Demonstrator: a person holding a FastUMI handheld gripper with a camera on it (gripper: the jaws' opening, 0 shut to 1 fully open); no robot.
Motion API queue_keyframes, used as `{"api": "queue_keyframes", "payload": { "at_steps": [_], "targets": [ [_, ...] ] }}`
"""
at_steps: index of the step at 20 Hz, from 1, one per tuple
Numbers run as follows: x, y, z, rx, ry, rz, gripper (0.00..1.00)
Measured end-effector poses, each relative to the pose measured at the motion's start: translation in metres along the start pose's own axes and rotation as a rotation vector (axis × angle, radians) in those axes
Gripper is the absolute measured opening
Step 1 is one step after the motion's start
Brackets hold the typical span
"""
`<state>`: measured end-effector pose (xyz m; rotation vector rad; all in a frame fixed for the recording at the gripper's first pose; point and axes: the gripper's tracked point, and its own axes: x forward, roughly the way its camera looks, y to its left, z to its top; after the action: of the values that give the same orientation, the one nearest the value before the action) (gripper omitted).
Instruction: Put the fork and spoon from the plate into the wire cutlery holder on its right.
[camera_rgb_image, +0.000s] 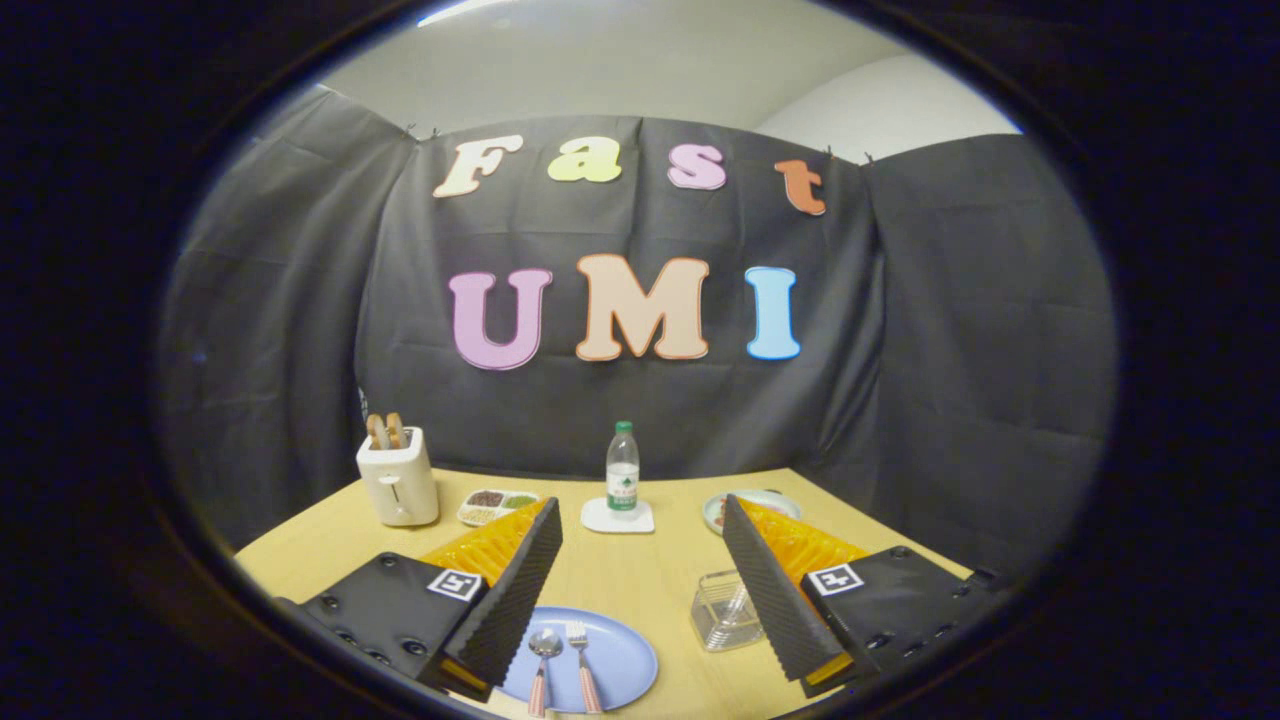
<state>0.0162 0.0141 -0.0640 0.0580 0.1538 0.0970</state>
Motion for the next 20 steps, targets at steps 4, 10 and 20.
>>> {"api": "queue_keyframes", "payload": {
  "at_steps": [4,10,20],
  "targets": [
    [-0.002,-0.002,-0.038,0.009,0.113,0.057,1.00],
    [-0.015,0.004,-0.113,0.010,0.305,0.133,1.00],
    [-0.023,0.025,-0.212,-0.019,0.525,0.186,1.00]
  ]
}}
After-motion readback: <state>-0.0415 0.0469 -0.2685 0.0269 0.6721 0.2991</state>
